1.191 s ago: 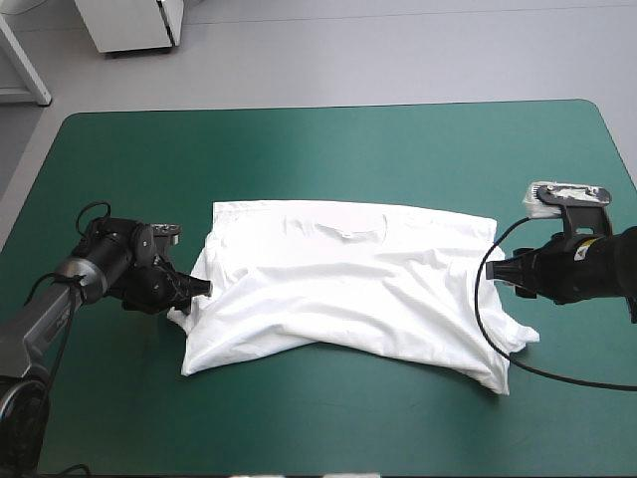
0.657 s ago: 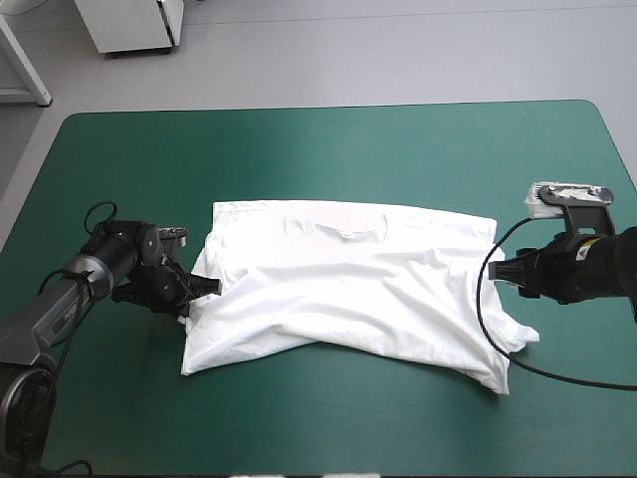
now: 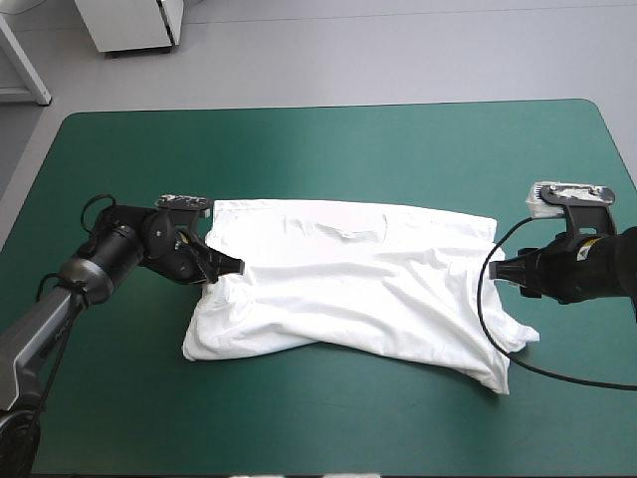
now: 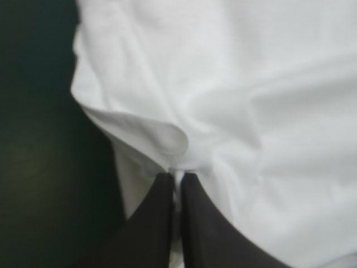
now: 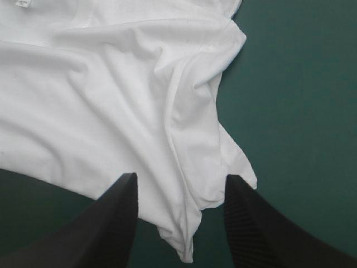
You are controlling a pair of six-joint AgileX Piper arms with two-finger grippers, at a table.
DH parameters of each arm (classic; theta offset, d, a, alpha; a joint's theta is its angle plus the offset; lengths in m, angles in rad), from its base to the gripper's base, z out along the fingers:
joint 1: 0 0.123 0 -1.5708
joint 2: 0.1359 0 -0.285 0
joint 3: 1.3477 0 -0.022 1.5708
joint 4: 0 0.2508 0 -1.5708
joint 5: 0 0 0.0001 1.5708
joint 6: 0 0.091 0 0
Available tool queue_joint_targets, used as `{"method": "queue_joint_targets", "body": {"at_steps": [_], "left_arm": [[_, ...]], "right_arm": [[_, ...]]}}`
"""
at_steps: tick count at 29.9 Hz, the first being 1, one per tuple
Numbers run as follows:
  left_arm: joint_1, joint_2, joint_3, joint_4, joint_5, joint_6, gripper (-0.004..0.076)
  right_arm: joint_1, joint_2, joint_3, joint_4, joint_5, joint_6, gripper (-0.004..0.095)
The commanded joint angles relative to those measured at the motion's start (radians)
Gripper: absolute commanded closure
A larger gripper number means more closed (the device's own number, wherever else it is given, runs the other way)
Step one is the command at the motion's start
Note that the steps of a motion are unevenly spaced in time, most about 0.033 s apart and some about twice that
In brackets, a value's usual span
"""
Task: Fold the cloth
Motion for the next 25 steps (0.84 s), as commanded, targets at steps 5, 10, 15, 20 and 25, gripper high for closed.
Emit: {"method": "queue_joint_targets", "body": {"at_steps": [5,10,15,20,25], "left_arm": [[-0.171,0.037,-0.031,-0.031,-0.076,-0.033,0.0746],[-0.183,0.131,-0.031,-0.042,-0.068,-0.033,0.0746],[-0.183,0.163,-0.033,-0.048,-0.066,-0.033,0.0745],[-0.183,0.154,-0.058,-0.063,-0.051,0.007,0.0664],[-0.183,0.15,-0.107,-0.1,0.029,0.079,0.0501]], "right_arm": [[-0.002,-0.017,-0.031,-0.006,0.001,-0.002,0.049],[-0.002,-0.017,-0.031,-0.002,0.001,-0.002,0.049],[-0.002,-0.017,-0.031,0.0,0.001,-0.002,0.049],[-0.002,-0.017,-0.031,-0.002,0.001,-0.002,0.049],[-0.002,-0.017,-0.031,-0.002,0.001,-0.002,0.049]]}}
